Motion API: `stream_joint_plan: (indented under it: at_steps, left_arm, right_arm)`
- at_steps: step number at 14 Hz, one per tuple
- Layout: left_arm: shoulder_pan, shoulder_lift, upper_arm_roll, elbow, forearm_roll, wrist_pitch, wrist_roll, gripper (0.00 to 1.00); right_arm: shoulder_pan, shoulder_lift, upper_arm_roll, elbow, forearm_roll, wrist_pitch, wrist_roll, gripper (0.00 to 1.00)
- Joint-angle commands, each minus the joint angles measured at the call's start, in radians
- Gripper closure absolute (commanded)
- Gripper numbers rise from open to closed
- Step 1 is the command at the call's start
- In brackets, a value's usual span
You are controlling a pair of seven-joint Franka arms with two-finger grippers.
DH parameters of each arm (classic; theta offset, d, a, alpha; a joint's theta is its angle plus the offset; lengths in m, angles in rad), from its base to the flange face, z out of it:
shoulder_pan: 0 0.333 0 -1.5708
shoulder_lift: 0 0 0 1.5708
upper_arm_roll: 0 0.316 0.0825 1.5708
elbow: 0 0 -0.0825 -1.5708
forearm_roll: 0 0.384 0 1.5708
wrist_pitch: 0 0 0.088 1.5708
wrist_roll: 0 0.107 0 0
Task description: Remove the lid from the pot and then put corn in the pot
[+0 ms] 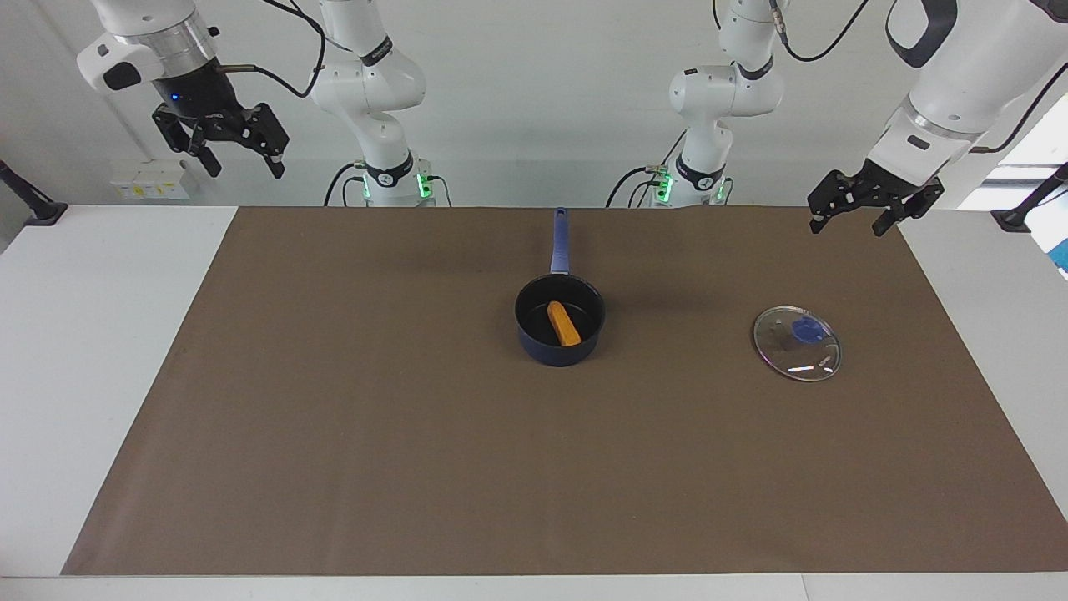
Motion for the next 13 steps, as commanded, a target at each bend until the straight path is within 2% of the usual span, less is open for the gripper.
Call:
stream_joint_plan:
  at_steps: [1, 3, 13]
  left_arm:
    - [-0.006, -0.019, 0.005, 0.007, 0.006, -0.007, 0.011, 0.00]
    - [-0.006, -0.021, 0.005, 0.003, 0.003, -0.007, 0.012, 0.00]
    - [-0.006, -0.024, 0.005, -0.002, -0.002, -0.010, 0.011, 0.00]
  right_arm:
    - [0.004, -0.003, 0.012, 0.017, -0.043, 0.007, -0.025, 0.00]
    - [0.009, 0.009, 0.037, 0.026, -0.103, 0.030, -0.048, 0.00]
    - [0.004, -0.005, 0.042, 0.011, -0.038, 0.022, -0.055, 0.00]
